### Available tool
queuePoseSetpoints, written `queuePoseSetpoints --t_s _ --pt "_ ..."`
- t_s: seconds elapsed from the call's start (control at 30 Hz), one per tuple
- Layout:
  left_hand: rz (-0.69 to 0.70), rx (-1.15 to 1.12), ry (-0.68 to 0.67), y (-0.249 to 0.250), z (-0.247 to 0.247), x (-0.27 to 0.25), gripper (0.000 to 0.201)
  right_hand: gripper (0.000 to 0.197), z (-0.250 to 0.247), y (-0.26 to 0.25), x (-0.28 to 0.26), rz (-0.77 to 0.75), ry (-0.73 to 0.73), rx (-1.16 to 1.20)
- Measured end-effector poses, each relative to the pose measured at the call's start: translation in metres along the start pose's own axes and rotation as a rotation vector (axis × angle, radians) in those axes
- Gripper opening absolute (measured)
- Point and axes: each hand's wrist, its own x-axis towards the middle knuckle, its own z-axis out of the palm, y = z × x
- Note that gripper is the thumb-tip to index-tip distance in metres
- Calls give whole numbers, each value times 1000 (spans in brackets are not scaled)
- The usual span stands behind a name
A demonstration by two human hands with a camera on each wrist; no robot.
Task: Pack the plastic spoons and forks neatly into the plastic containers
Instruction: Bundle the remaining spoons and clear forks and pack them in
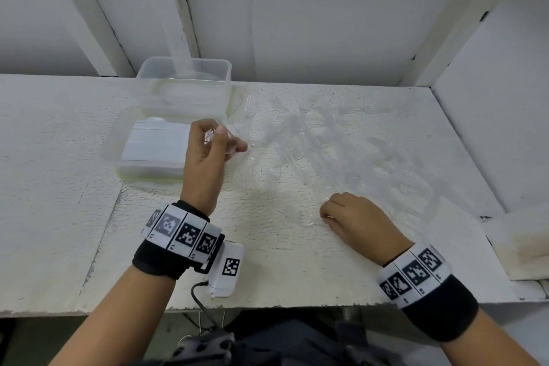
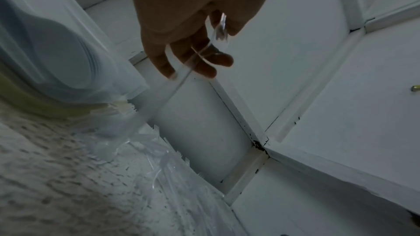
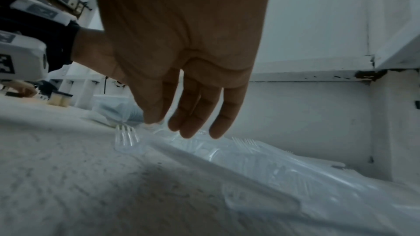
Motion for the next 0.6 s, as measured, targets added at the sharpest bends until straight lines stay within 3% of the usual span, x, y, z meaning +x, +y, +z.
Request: queuePoseSetpoints --t_s 0.03,0.13,0.2,0.33,0.47,0.53,0.6 --pt "22 16 1 0 1 0 16 21 -3 0 -1 32 -33 16" --pt "72 96 -60 -1 6 -2 16 46 -1 1 -6 162 -221 -35" --pt "81 213 -121 -6 9 -5 17 48 2 0 -6 175 -264 -93" --pt "-23 339 -218 -18 12 -10 21 36 6 -1 -3 93 -170 -45" --pt "-60 409 -292 -19 8 -12 16 59 9 -2 -5 36 -49 -77" --pt "-59 467 -295 -19 6 -12 18 48 3 -4 -4 0 -15 36" --pt "-66 504 -285 -19 5 -13 18 31 -5 -7 -1 37 -82 152"
